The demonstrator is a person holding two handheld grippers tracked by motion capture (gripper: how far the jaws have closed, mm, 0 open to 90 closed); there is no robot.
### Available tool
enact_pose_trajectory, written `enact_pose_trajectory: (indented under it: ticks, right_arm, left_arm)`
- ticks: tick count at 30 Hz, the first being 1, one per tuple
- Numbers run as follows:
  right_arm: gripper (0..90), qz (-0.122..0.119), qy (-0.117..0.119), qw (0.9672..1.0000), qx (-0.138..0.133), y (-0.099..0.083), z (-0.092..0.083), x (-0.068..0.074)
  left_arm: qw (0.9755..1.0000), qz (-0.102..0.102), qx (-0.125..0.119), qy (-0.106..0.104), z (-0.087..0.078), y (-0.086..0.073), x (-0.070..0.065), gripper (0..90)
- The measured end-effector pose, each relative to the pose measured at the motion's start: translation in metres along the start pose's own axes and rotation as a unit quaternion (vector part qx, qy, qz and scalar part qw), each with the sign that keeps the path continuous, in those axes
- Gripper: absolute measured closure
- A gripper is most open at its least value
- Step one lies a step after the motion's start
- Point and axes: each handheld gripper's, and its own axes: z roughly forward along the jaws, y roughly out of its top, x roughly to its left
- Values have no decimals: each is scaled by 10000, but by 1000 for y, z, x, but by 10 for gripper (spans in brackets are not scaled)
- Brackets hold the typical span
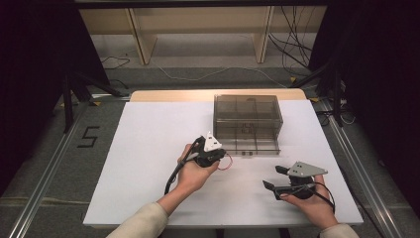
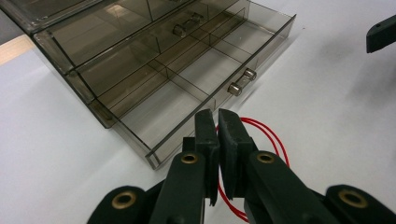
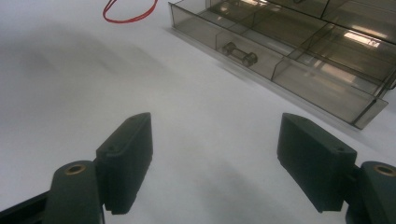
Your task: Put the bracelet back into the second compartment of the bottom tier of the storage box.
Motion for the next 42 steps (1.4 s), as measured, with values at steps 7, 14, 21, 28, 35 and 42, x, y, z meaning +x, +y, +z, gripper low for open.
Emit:
enact_pose_trajectory:
  ticks: [7,14,21,28,35,42]
  right_arm:
    - [275,3,0,10000,-1,0,0,0]
    - [274,-1,-19,10000,29,0,-1,0]
    - [275,22,-26,10000,19,0,0,0]
    - [275,17,-26,10000,20,0,0,0]
    - [275,18,-28,10000,21,0,0,0]
    - [276,6,-12,10000,-12,0,0,-1]
  left_arm:
    - [10000,10,-35,-40,3,4,-3,870]
    - [10000,10,-54,-57,6,7,-4,870]
    - [9999,30,-70,-76,9,11,-6,870]
    - [9999,68,-93,-57,12,14,-7,870]
    - [9998,113,-146,-56,17,18,-8,870]
    - [9998,99,-165,-50,21,22,-8,870]
